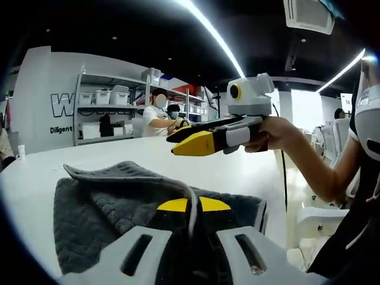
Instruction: Open the folded towel by lifting each exposed corner and separating the folded layers until the towel lies flat within the target outline without major curled edges
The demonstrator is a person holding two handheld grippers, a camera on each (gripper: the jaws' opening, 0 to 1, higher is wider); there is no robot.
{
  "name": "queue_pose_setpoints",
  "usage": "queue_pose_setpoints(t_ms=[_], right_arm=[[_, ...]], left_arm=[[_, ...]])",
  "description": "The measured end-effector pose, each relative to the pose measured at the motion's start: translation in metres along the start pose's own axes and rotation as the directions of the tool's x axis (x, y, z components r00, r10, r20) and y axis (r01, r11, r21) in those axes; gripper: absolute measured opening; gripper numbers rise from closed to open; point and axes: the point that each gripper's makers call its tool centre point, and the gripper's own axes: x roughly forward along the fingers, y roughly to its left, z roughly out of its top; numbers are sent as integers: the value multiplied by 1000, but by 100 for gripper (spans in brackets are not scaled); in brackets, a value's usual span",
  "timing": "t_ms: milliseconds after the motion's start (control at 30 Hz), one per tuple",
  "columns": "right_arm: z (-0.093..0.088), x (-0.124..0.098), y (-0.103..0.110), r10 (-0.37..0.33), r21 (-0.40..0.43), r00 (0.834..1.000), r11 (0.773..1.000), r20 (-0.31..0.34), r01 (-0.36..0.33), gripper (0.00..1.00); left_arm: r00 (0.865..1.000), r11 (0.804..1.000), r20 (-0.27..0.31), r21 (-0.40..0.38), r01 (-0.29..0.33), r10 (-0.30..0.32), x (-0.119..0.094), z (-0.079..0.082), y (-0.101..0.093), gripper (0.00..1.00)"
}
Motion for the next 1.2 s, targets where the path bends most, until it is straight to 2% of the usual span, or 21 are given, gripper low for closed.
queue_pose_setpoints(t_ms=[333,500,1000,1200], right_arm=[[14,24,2,32,-39,999,999,-6,-32,38],[25,47,7,109,23,994,994,31,-110,37],[30,97,3,154,10,988,988,-10,-154,37],[24,113,3,171,19,985,985,-34,-170,37]], left_arm=[[1000,1000,-5,-12,-13,13,1,-3,1,3],[1000,1000,-9,-14,-20,20,1,-3,2,3],[999,999,-20,2,-40,40,5,-4,0,3],[999,999,-18,1,-43,43,5,-4,-1,3]])
